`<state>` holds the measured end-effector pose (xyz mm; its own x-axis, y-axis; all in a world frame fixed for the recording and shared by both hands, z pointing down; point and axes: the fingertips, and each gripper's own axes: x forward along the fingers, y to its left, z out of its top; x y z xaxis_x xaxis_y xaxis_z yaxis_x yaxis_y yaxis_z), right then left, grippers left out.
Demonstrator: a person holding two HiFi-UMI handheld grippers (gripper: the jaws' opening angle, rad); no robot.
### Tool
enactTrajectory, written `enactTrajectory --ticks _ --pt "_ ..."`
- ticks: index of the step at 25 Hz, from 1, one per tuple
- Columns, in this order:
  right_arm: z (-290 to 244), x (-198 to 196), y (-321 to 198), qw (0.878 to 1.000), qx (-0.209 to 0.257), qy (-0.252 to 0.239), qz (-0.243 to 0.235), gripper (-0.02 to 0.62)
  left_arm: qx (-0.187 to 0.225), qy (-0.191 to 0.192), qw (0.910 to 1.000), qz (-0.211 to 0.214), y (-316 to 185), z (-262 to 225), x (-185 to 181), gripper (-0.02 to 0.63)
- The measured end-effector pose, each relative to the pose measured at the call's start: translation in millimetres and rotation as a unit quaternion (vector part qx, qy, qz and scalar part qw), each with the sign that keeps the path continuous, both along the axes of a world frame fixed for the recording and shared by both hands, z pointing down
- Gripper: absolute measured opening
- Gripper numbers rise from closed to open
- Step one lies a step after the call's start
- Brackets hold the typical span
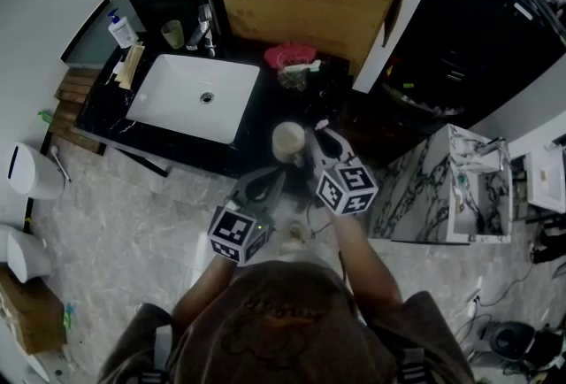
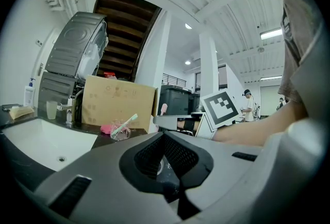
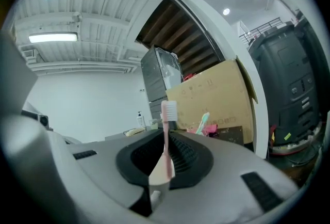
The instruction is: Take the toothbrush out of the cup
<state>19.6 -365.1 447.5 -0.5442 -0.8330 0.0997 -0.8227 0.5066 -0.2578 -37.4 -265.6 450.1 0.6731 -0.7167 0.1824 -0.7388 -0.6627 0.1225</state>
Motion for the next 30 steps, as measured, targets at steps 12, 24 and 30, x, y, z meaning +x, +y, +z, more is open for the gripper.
enactTrajectory --ticks 12,24,30 --pt "-92 3 22 0.996 0.083 0.024 -0.01 0.022 -0.001 0.011 0.9999 0.006 9 -1 3 0.003" --pt "-94 6 71 0.995 0.091 0.032 -0.005 0.023 0.0 0.012 0.9998 0.013 29 -2 -1 0.003" --pt "-84 -1 106 0.995 0.087 0.038 -0.013 0.022 -0.001 0.011 0.9998 0.018 46 0 -2 0.003"
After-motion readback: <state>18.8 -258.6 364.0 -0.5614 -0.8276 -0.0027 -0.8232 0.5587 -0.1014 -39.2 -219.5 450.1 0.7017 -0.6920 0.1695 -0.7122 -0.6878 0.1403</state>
